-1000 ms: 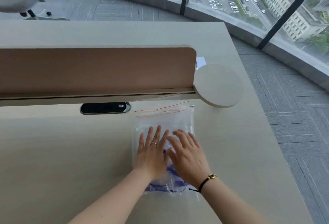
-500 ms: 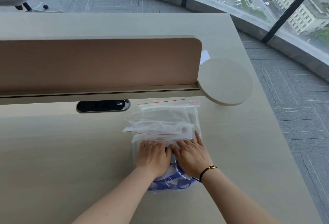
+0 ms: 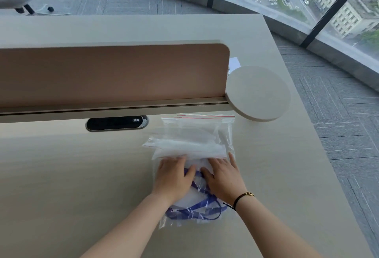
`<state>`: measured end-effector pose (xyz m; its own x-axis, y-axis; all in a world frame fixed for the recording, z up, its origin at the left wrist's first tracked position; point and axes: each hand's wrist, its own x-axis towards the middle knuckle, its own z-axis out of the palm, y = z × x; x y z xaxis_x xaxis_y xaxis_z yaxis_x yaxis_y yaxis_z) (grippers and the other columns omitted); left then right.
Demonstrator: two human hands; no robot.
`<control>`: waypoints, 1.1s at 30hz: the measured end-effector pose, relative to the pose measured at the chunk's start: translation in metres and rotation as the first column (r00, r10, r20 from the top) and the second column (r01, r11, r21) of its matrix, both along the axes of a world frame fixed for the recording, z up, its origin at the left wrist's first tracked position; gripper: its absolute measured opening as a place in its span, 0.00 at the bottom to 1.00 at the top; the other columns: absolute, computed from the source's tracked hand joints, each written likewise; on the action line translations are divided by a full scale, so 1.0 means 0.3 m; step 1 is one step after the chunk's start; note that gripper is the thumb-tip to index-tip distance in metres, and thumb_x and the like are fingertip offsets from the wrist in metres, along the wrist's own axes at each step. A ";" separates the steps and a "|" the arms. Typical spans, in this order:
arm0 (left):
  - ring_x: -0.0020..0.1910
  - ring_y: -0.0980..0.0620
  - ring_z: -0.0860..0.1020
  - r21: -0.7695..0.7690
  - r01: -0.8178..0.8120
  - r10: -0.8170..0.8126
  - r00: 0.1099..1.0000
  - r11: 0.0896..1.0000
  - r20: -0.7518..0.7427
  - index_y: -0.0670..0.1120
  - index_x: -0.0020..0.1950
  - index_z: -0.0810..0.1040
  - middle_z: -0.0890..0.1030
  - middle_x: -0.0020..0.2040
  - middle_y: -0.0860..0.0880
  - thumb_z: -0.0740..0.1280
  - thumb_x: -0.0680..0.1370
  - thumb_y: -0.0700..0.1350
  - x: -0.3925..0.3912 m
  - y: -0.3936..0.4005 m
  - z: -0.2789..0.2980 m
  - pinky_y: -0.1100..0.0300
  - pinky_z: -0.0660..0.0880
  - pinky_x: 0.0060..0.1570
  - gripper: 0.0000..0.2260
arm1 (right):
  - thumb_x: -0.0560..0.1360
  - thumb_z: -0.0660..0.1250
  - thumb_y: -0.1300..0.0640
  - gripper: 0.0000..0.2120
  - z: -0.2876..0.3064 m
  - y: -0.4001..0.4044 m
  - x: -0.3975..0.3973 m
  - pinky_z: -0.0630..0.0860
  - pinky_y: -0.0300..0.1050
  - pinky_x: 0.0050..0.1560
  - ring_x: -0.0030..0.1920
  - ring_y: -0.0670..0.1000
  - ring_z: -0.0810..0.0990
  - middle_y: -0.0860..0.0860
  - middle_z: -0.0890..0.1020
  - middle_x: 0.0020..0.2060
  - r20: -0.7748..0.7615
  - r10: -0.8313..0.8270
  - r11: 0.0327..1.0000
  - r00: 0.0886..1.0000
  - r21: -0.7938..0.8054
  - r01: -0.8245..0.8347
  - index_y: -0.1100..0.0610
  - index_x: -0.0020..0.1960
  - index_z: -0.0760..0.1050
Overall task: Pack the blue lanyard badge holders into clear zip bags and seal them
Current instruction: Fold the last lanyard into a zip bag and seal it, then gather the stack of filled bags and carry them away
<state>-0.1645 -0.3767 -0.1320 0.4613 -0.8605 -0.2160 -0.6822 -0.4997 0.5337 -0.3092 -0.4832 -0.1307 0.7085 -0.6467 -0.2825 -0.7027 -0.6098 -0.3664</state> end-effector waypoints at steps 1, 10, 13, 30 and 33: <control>0.60 0.51 0.76 -0.054 -0.055 0.053 0.998 0.997 -0.026 0.52 0.60 0.79 0.82 0.56 0.52 0.61 0.80 0.58 0.010 0.015 0.006 0.51 0.73 0.65 0.16 | 0.79 0.55 0.39 0.21 0.006 -0.002 -0.005 0.48 0.52 0.78 0.69 0.46 0.69 0.43 0.76 0.66 0.043 -0.036 0.999 0.998 -0.016 0.037 0.45 0.69 0.69; 0.67 0.42 0.72 0.097 -0.653 0.638 0.679 0.751 -0.363 0.48 0.74 0.65 0.72 0.69 0.43 0.74 0.70 0.63 0.085 0.067 0.032 0.46 0.73 0.65 0.39 | 0.68 0.72 0.34 0.43 0.087 -0.060 0.001 0.73 0.52 0.63 0.67 0.56 0.71 0.55 0.69 0.69 0.111 -0.768 0.603 0.631 0.460 0.652 0.53 0.73 0.60; 0.66 0.41 0.75 0.197 -0.686 0.666 0.529 0.700 -0.526 0.47 0.78 0.60 0.72 0.72 0.43 0.74 0.69 0.65 0.079 0.021 0.057 0.43 0.76 0.64 0.45 | 0.68 0.71 0.34 0.46 0.091 -0.084 0.028 0.74 0.53 0.61 0.66 0.59 0.73 0.57 0.70 0.70 -0.036 -0.878 0.349 0.477 0.634 0.691 0.56 0.75 0.58; 0.50 0.40 0.83 0.437 -0.561 0.661 0.288 0.703 -0.693 0.43 0.52 0.81 0.85 0.49 0.41 0.69 0.77 0.57 0.059 -0.001 0.087 0.47 0.78 0.56 0.17 | 0.77 0.68 0.47 0.14 0.093 -0.039 0.017 0.77 0.44 0.39 0.42 0.53 0.83 0.55 0.84 0.45 -0.130 -0.841 0.164 0.526 0.864 0.476 0.59 0.53 0.77; 0.55 0.42 0.82 0.394 -0.533 0.616 0.343 0.749 -0.709 0.44 0.57 0.79 0.84 0.54 0.44 0.70 0.69 0.69 0.045 -0.002 0.091 0.41 0.75 0.64 0.31 | 0.76 0.69 0.44 0.20 0.095 -0.031 0.001 0.78 0.46 0.46 0.47 0.54 0.82 0.54 0.83 0.48 -0.158 -0.854 0.113 0.496 0.875 0.471 0.59 0.57 0.76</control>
<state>-0.1510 -0.3774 -0.1047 0.4495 -0.4126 -0.7922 0.4453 -0.6653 0.5992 -0.3087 -0.4926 -0.1021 0.2527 -0.5342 -0.8067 -0.3692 0.7174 -0.5907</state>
